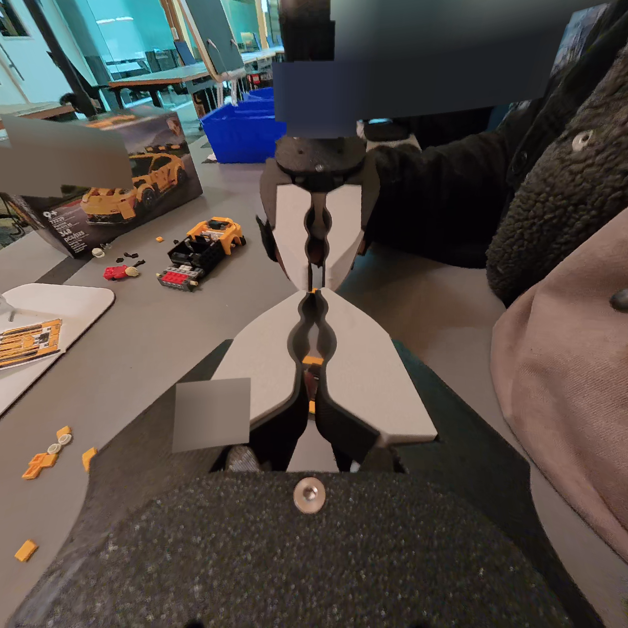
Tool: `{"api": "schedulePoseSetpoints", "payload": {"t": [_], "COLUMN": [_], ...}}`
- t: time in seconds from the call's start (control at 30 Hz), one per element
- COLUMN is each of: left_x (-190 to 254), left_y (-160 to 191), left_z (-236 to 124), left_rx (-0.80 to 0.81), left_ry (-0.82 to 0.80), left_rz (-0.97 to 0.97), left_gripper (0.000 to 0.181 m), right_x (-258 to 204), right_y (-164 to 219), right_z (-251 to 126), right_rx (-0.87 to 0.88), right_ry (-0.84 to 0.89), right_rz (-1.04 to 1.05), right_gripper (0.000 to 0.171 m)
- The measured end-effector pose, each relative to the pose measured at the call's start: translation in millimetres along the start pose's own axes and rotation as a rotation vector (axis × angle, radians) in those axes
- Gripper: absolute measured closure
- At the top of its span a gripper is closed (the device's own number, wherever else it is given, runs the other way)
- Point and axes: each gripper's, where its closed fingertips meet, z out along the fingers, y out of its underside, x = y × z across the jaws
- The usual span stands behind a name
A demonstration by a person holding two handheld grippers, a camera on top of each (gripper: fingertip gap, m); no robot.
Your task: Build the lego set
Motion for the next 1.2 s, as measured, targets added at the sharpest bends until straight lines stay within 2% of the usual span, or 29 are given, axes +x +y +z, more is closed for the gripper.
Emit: {"api": "schedulePoseSetpoints", "payload": {"t": [0.27,0.33,0.47,0.6,0.7,0.9,1.13,1.2], "left_x": [-8.2,-6.9,-3.4,-6.5,-2.9,-3.6,-12.6,-12.0], "left_y": [6.2,7.8,7.3,8.1,11.9,13.8,12.2,10.8], "left_z": [-1.1,1.5,7.2,8.9,12.2,11.6,9.5,9.8], "left_rx": [0.02,0.029,0.063,0.076,0.053,0.045,0.098,0.11], "left_ry": [-0.006,0.009,0.141,0.189,0.21,0.249,0.253,0.265], "left_rz": [-0.027,-0.058,-0.414,-0.626,-0.681,-0.788,-0.893,-0.911], "left_gripper": [0.181,0.171,0.157,0.16,0.17,0.173,0.173,0.173], "right_x": [1.4,1.9,3.6,3.5,4.0,6.8,13.2,12.1], "right_y": [-6.7,-9.3,-8.3,-8.0,-6.3,-5.7,-13.8,-14.5], "right_z": [-0.8,-0.7,2.7,6.6,8.4,9.6,10.8,12.5], "right_rx": [0.044,0.054,0.004,-0.053,-0.104,-0.18,-0.16,-0.163], "right_ry": [0.015,0.026,0.098,0.159,0.199,0.282,0.358,0.36], "right_rz": [0.009,0.0,-0.111,-0.219,-0.297,-0.459,-0.457,-0.462], "right_gripper": [0.164,0.164,0.164,0.163,0.163,0.164,0.157,0.16]}}
